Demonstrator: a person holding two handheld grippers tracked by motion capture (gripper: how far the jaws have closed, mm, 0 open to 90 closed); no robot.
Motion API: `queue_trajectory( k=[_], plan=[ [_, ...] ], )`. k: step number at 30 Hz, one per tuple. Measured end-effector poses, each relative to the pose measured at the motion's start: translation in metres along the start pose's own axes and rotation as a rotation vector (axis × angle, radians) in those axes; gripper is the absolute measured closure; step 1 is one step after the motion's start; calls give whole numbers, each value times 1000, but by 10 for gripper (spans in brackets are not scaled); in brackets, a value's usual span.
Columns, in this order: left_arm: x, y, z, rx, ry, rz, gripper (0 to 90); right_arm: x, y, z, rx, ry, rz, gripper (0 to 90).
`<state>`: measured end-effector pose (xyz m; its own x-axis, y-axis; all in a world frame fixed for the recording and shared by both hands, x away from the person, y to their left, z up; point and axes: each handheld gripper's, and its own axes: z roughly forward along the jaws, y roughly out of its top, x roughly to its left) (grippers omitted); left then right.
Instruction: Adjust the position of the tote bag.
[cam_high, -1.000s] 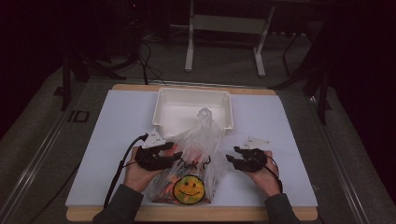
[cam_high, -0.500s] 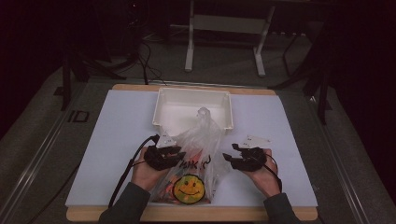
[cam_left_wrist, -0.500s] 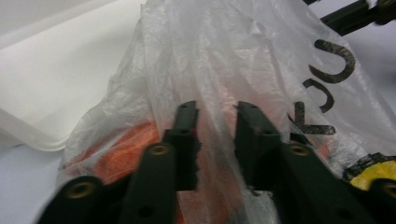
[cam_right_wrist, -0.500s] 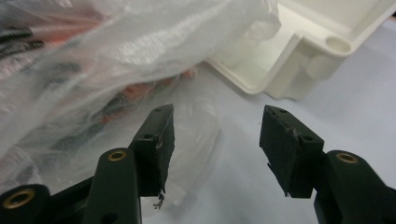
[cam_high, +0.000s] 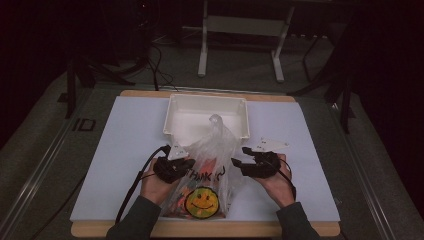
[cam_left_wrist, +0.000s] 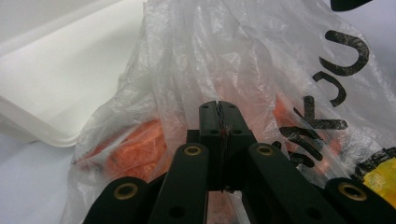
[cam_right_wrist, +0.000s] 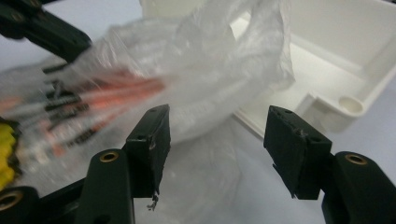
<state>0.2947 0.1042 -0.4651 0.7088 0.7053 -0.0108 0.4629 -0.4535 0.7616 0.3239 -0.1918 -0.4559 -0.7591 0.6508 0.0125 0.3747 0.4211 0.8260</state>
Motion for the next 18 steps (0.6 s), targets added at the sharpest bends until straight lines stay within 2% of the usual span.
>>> queue_trajectory(
  k=[6,14,18],
  plan=[
    [0,-1,-2,-5,7,2,894,1,11,6,-16,-4,33,353],
    [1,-6,-4,-16,9,-15,894,-4,19,17,-35,-7,140,318],
    [2,-8,-6,-18,14,-18,895,-6,21,25,-19,1,150,318]
  ],
)
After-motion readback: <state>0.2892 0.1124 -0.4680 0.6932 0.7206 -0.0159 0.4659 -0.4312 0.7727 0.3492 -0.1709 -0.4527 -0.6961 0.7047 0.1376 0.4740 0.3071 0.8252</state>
